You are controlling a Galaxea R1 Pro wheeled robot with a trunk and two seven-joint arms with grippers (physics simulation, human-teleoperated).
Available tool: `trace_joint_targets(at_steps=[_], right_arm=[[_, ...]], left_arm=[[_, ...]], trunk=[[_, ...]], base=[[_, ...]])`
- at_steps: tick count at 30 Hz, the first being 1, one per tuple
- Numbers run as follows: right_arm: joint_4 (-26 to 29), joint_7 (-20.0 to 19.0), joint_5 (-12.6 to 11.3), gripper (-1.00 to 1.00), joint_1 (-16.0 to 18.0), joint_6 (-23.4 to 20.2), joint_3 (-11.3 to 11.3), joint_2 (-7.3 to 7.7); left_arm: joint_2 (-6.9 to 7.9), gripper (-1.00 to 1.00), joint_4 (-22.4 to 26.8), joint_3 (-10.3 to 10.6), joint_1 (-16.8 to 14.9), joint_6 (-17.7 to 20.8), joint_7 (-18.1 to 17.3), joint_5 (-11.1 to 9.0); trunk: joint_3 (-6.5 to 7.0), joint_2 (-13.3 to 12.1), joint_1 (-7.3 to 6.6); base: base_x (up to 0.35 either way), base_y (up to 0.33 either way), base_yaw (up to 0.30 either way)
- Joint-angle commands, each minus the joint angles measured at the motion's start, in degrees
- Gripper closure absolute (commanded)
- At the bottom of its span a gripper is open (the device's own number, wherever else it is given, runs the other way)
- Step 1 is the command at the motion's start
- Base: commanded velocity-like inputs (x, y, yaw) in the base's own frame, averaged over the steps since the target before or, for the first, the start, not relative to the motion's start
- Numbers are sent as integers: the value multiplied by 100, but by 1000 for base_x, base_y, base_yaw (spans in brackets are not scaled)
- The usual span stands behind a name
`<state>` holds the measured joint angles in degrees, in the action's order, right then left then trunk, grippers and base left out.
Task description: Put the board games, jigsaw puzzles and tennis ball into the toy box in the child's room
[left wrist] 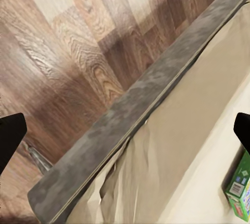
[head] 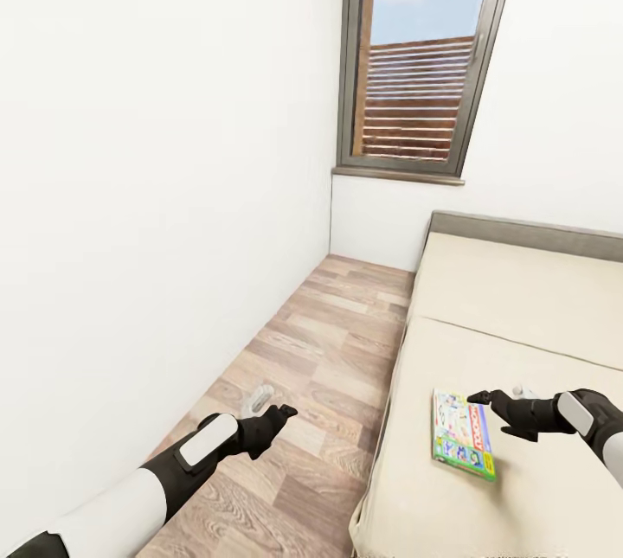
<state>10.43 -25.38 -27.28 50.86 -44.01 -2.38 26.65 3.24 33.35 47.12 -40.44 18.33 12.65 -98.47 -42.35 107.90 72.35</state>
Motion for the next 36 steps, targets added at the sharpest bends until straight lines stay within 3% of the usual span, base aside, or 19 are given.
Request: trace_joint_targets(at_steps=[1,8,14,36], right_arm=[[3,-19,25,-100,3,-27,-26,2],[8,-4,33,-100,3,25,-35,3],[65,20,55,-100,45,304,4,-81],[293,32,42,-100,56,418,-35,-87]], left_arm=[[6,-100,14,30,-7,-9,36,-49],[4,-100,17,34,-8,-5,36,-49],[8,-100,20,34,-8,4,36,-49],[14,-100,20,27,-8,30,36,-49]], trunk=[[-24,45,22],[-153,325,176],[-264,566,308],[-660,1448,791]], base=[[0,0,0],[0,0,0],[0,0,0],[0,0,0]])
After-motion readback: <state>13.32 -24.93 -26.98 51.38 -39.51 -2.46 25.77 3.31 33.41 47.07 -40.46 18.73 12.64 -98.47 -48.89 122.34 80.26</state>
